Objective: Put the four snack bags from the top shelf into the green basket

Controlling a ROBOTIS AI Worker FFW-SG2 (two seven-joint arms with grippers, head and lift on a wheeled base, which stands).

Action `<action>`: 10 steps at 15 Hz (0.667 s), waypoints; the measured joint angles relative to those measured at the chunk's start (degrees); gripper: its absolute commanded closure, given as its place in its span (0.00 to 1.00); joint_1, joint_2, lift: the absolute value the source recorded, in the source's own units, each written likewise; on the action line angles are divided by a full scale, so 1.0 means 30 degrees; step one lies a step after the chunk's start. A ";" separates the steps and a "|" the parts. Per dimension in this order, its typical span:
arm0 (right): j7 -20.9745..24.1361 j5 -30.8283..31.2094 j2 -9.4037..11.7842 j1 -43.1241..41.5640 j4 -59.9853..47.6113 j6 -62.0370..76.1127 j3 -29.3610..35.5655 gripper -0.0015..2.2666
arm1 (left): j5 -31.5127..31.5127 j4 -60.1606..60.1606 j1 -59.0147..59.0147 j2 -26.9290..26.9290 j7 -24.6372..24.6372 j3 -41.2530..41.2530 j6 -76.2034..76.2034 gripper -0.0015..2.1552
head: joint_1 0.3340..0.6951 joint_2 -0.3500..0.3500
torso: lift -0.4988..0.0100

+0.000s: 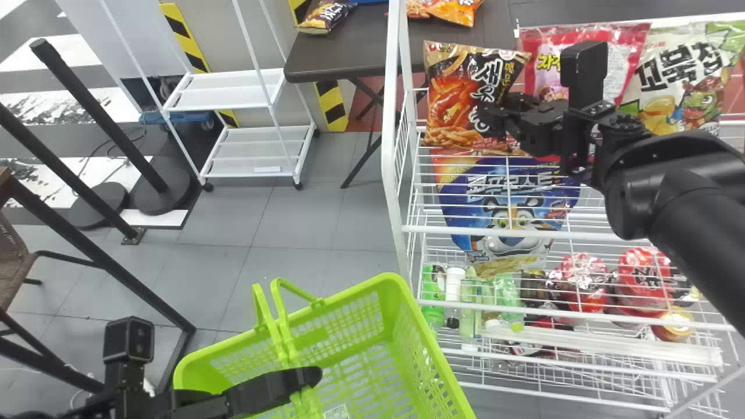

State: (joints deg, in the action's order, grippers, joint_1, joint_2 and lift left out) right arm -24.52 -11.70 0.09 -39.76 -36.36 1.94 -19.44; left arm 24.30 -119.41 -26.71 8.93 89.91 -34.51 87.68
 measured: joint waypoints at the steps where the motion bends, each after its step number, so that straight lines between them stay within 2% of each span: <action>1: 0.0017 0.0154 0.0000 0.0379 -0.0639 -0.0280 0.0012 1.00 | 0.0063 0.0013 0.0001 0.0019 0.0000 -0.0072 -0.0001 1.00 | 1.00 0.84 | 0.98; 5: 0.0137 0.2421 0.0000 0.3693 -0.7664 -0.4612 0.0282 1.00 | 0.0214 0.0019 0.0041 0.0277 0.0000 -0.0179 -0.0002 1.00 | 1.00 0.90 | 0.98; 10: 0.0315 0.3550 -0.0001 0.7239 -1.5441 -0.7951 0.1495 1.00 | 0.0194 0.0374 0.0584 0.0529 0.0000 -0.0136 0.0032 1.00 | 1.00 0.92 | 0.98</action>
State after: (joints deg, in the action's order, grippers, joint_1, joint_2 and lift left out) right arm -23.58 -1.05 0.09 -18.05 -82.68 -21.91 -14.96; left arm 24.88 -118.29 -24.96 10.52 89.91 -34.92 87.78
